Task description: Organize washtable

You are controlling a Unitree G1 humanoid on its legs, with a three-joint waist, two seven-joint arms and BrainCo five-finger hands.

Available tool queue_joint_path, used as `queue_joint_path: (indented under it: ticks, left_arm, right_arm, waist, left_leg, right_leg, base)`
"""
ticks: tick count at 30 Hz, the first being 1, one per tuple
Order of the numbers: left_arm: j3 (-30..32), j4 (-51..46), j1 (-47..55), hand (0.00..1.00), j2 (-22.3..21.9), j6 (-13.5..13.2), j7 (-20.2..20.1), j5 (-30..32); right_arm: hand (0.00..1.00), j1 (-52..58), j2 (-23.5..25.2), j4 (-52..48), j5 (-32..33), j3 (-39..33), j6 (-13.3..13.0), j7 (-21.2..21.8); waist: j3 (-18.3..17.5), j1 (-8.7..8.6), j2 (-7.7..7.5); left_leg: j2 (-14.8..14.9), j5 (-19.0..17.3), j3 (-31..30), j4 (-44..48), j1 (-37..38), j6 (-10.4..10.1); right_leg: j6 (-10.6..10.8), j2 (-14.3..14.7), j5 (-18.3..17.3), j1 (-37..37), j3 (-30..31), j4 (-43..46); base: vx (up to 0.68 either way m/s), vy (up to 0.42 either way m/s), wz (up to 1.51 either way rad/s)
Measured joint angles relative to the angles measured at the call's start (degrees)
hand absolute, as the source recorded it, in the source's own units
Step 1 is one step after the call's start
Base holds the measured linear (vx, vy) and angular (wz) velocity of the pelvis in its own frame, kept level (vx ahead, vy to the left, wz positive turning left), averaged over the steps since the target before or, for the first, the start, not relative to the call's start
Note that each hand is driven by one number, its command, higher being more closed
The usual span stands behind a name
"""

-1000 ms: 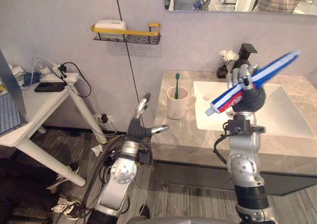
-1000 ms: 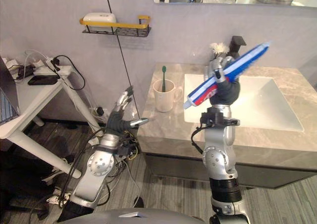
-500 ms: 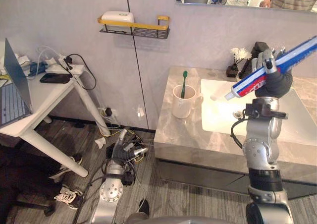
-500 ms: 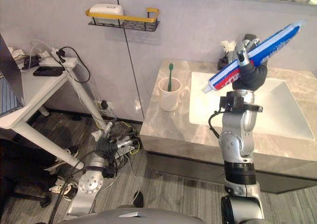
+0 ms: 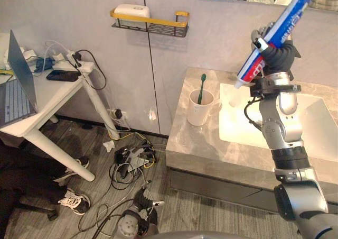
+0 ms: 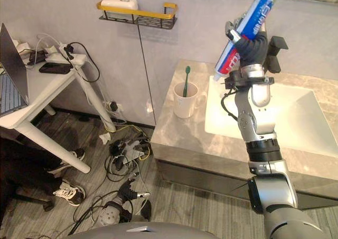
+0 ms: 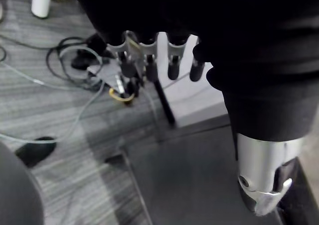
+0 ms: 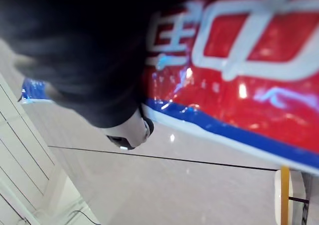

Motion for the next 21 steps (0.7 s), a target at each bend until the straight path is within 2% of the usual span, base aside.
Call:
queue_joint_path:
  ticks: [8, 12, 21]
  left_arm:
    - [-2.14, 0.97, -0.68, 0.0, 0.43, -0.02, 0.82, -0.02]
    - [-2.19, 0.97, -1.05, 0.0, 0.99, -0.01, 1.31, -0.02]
    - [-2.6, 1.5, -1.67, 0.0, 1.21, -0.01, 2.25, 0.08]
  right_arm:
    - [1.0, -5.4, -0.03, 2.39, -4.05, 4.4, 0.55, -1.24]
    - [1.0, -5.4, 0.02, 2.39, -5.96, 4.79, 1.44, -1.19]
    - [1.0, -4.97, 0.57, 2.28, -8.71, 4.8, 1.45, -1.39]
  waist:
    - [0.37, 1.09, -0.68]
    - [0.61, 1.63, -1.08]
    - [0.62, 2.2, -1.23]
  left_leg:
    - [0.77, 0.2, -0.33, 0.0, -0.35, -0.3]
    - [0.84, 0.21, -0.49, 0.0, -0.48, -0.3]
    - [1.0, 0.39, -0.85, 0.0, -1.52, -0.54]
  right_leg:
    - [-0.27, 0.7, 0.08, -0.17, -0.09, -0.14]
    - [-0.32, 0.89, 0.07, -0.22, -0.19, -0.17]
    - [-0.4, 1.12, 0.11, -1.08, -0.43, -0.17]
  base:
    - [0.0, 0.0, 0.0]
    - [0.0, 0.0, 0.0]
    - [0.0, -0.002, 0.01]
